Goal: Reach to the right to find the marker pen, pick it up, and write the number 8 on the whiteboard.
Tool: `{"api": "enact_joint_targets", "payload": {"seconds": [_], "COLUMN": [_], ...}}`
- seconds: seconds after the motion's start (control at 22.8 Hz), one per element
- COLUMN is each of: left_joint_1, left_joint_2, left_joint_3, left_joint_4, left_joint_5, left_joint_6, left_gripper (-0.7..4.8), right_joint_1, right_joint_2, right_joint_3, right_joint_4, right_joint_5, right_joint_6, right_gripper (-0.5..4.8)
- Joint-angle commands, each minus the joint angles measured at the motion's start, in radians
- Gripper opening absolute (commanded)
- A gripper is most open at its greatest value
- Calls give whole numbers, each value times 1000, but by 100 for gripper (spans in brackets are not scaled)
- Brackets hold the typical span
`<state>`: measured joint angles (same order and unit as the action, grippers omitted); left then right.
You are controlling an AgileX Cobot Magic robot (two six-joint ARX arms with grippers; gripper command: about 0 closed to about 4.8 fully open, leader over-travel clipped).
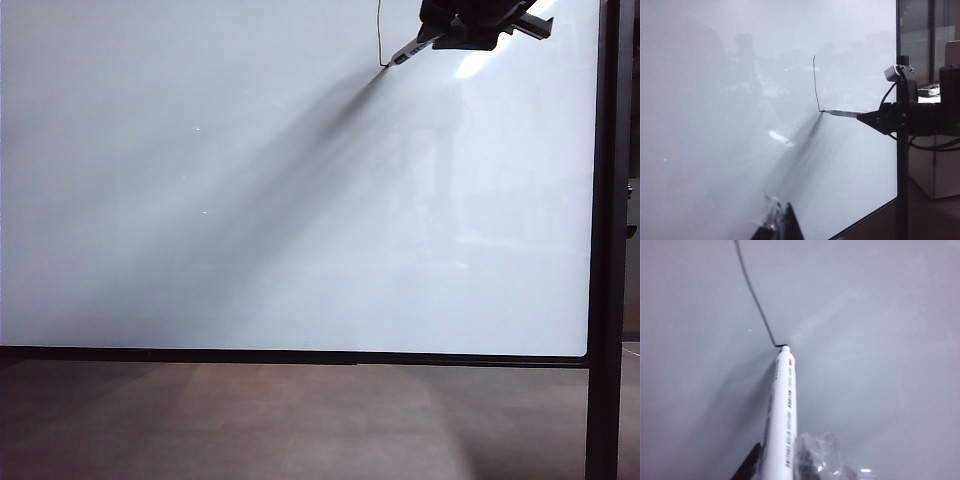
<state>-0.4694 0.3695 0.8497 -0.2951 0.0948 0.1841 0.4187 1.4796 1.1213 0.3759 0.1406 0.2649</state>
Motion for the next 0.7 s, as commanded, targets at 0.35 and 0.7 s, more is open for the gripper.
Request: {"api": "enact_joint_targets", "payload": {"seconds": [0.35, 0.7], "left_joint_1": [0, 1], "left_joint_2": [1, 1], "left_joint_3": [3, 3], "left_joint_4": [13, 13], "left_joint_5": [3, 3], "left_joint_6": [0, 0], "left_gripper": [-5, -5], "right_joint_1": [-90, -128], "right_joint_2": [-42, -95], "right_joint_3": [-10, -47], "right_joint_4": [-23, -28], "right_joint_5": [113, 87], "right_joint_6": [4, 3], "right_gripper": [-5, -5]}}
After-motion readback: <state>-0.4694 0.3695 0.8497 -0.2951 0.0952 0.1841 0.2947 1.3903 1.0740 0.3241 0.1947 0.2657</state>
